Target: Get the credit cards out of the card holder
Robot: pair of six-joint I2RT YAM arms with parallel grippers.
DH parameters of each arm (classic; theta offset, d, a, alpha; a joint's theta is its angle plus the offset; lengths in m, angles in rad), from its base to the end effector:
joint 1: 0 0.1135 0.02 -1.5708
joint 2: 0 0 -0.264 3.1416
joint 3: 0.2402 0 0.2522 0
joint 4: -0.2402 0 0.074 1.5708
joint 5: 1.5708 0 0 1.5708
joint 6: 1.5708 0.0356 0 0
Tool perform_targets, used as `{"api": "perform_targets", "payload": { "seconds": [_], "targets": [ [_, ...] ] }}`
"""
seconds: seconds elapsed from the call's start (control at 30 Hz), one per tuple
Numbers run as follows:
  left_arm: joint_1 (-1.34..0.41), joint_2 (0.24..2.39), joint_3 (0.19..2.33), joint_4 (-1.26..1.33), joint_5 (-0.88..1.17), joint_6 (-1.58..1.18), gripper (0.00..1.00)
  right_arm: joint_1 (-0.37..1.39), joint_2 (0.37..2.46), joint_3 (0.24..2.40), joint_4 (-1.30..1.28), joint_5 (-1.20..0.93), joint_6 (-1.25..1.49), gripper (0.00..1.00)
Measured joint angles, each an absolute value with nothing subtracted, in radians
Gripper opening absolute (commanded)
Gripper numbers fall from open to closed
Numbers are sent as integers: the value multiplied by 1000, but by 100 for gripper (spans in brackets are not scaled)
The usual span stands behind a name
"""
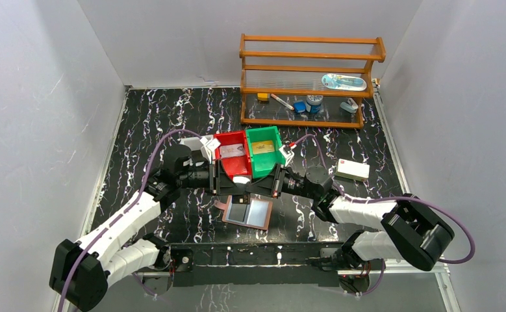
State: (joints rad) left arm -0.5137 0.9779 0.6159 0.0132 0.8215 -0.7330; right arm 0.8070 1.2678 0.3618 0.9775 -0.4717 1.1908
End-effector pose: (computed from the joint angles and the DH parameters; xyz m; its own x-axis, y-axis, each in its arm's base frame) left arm 0.1746 -0.1284 0.2682 -0.8461 -0.0459 -0.5310 0.4949 0.3019 -0.8148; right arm 0.1578 0.1881 0.2172 -0.8703 0.2873 -0.4001 -0.4008 0.0592 0.9143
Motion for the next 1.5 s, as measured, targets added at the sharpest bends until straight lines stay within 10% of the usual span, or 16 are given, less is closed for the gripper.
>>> {"api": "perform_targets", "payload": {
  "seconds": [0.57,1.5],
  "targets": [
    [-479,990,604,123,945,-767,0,807,1311,331,1151,-489,1254,9],
    [-477,960,697,-146,737,-541,0,807,1100,297,753,-353,1160,82]
  ]
}}
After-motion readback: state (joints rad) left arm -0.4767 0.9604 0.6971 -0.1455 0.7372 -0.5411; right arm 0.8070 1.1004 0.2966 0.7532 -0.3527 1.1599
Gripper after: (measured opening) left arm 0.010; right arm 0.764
